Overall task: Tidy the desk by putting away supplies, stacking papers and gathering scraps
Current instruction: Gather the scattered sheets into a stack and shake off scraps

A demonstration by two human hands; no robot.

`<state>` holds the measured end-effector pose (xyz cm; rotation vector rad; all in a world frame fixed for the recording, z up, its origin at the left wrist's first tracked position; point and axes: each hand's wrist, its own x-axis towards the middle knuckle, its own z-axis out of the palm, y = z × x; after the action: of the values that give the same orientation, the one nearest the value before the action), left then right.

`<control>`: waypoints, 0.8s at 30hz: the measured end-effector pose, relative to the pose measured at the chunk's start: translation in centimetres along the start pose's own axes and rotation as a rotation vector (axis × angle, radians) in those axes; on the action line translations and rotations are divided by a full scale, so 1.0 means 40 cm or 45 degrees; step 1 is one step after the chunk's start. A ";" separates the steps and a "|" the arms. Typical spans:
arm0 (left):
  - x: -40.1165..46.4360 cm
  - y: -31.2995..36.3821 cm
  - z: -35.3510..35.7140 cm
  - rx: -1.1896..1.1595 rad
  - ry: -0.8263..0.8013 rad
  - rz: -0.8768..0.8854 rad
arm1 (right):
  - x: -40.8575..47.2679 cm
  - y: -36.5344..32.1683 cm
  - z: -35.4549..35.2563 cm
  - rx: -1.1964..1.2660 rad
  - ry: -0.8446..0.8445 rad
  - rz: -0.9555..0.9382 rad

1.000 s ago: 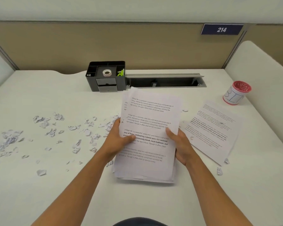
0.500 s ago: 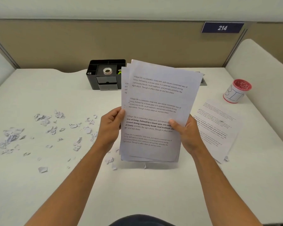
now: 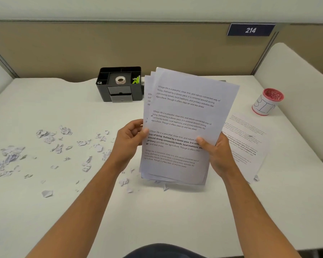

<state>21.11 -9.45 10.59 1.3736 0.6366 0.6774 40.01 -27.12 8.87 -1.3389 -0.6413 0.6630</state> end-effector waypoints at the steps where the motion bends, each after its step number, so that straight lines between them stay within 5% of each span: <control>1: -0.001 0.004 0.006 0.004 -0.017 0.029 | -0.002 -0.004 0.000 -0.014 0.000 -0.015; 12: -0.004 0.003 0.071 -0.005 -0.124 0.239 | -0.026 -0.046 -0.036 -0.125 0.130 -0.159; 24: -0.026 -0.057 0.129 0.034 -0.065 0.177 | -0.038 0.028 -0.054 -0.202 0.251 -0.112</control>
<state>24.44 -13.77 8.84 1.4650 0.5148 0.7447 40.54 -29.54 7.43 -1.4931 -0.5983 0.4092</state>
